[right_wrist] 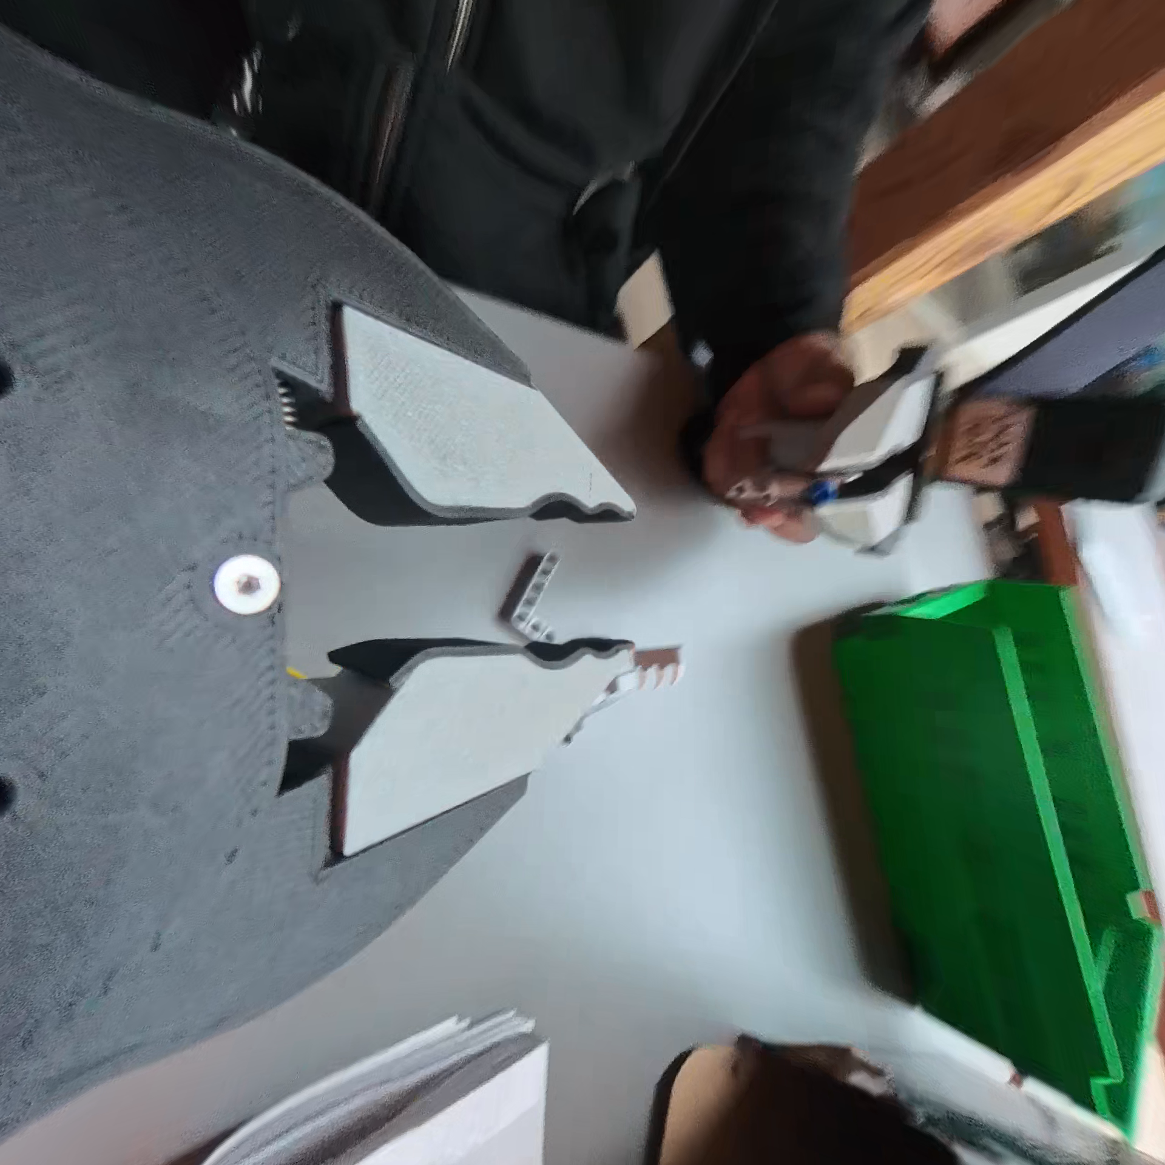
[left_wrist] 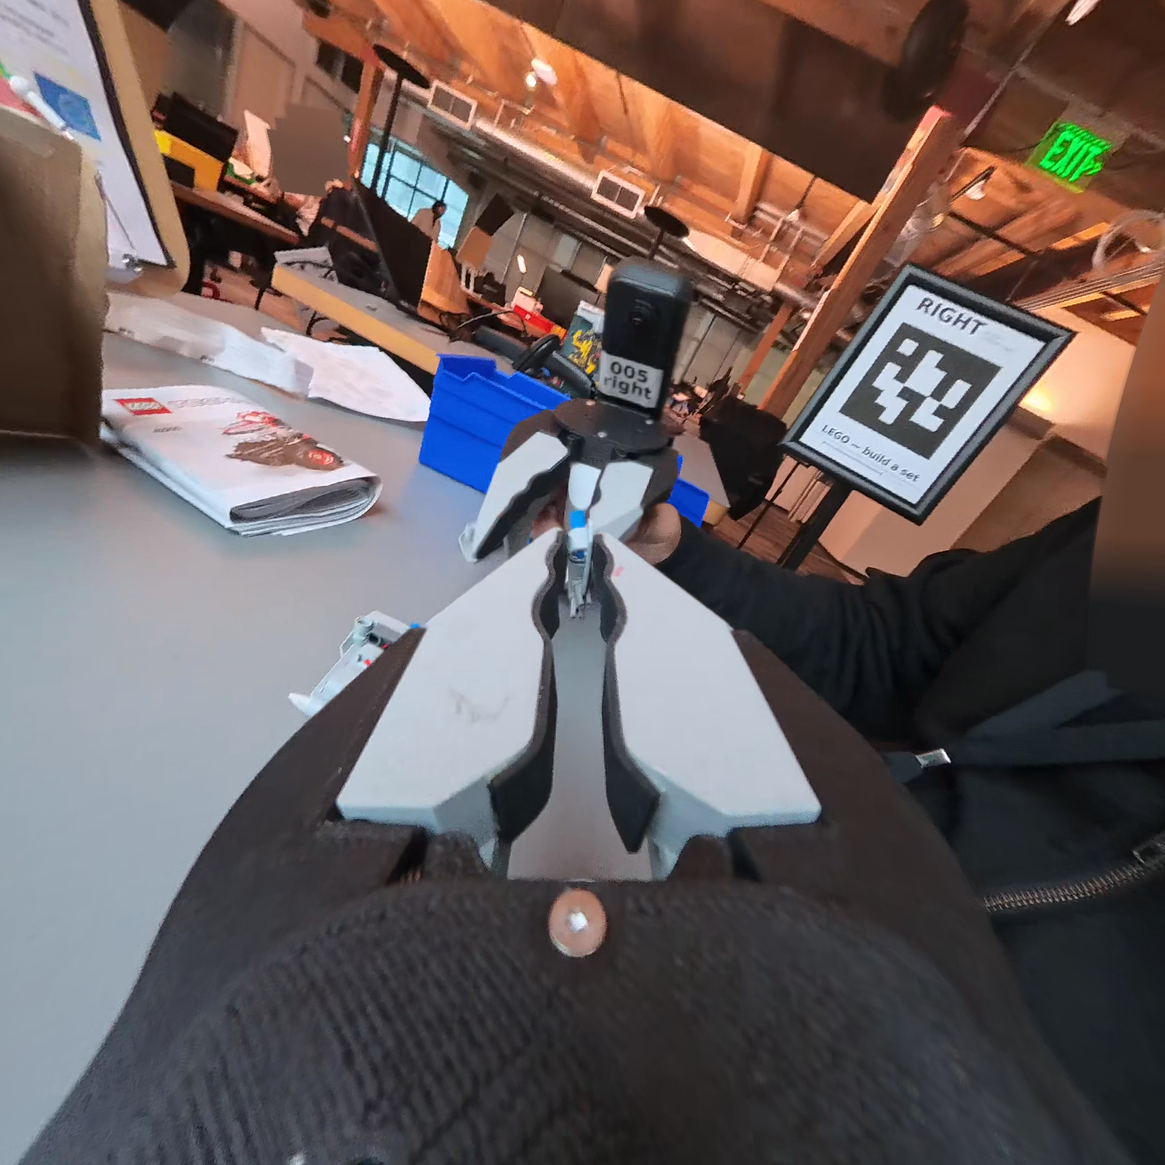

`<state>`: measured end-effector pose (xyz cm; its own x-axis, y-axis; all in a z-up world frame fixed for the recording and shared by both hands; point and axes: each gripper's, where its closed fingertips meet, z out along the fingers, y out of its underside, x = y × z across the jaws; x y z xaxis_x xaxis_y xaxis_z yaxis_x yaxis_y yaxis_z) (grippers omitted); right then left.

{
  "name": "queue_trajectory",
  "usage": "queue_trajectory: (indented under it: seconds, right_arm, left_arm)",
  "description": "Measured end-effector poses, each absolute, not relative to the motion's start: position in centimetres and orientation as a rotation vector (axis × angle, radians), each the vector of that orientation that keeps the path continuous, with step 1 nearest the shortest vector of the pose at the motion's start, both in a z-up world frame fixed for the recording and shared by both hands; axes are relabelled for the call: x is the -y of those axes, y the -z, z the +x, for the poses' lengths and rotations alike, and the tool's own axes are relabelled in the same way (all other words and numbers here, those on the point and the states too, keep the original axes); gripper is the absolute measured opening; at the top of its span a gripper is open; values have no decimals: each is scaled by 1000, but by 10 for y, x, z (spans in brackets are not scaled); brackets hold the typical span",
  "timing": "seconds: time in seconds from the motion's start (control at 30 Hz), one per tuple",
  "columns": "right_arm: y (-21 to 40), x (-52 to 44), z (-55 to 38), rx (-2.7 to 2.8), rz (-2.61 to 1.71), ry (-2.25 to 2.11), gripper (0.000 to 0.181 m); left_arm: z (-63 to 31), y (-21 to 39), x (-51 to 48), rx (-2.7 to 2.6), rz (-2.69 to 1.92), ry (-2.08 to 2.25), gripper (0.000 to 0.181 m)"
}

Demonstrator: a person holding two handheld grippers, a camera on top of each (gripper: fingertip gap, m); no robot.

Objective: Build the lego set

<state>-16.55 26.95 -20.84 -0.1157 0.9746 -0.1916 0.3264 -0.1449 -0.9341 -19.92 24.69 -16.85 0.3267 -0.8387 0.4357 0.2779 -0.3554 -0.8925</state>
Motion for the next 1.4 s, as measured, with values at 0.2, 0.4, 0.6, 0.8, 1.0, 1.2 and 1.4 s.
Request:
queue_trajectory:
  seconds: [0.2,0.4,0.6,0.8,1.0,1.2,1.4]
  right_arm:
    - [171,-246,-166,1351,-1364,-1684,31]
    - [167,-240,-170,1337,-1339,-1703,10]
    - [169,-241,-168,1377,-1329,-1624,3]
    - [166,-250,-165,1288,-1373,-1720,1]
    - [169,-249,-165,1292,-1397,-1760,1]
    - [168,-252,-164,1260,-1409,-1812,1]
    - [169,-246,-164,1301,-1397,-1812,1]
  left_arm:
    - [-182,156,-243,-572,-1374,1303,5]
    - [-172,153,-246,-540,-1343,1297,5]
    - [-169,153,-247,-525,-1346,1297,5]
    - [-171,162,-252,-498,-1436,1299,5]
    - [-170,162,-251,-487,-1437,1352,5]
    - [-165,166,-247,-555,-1471,1323,12]
    - [-162,169,-245,-636,-1485,1206,5]
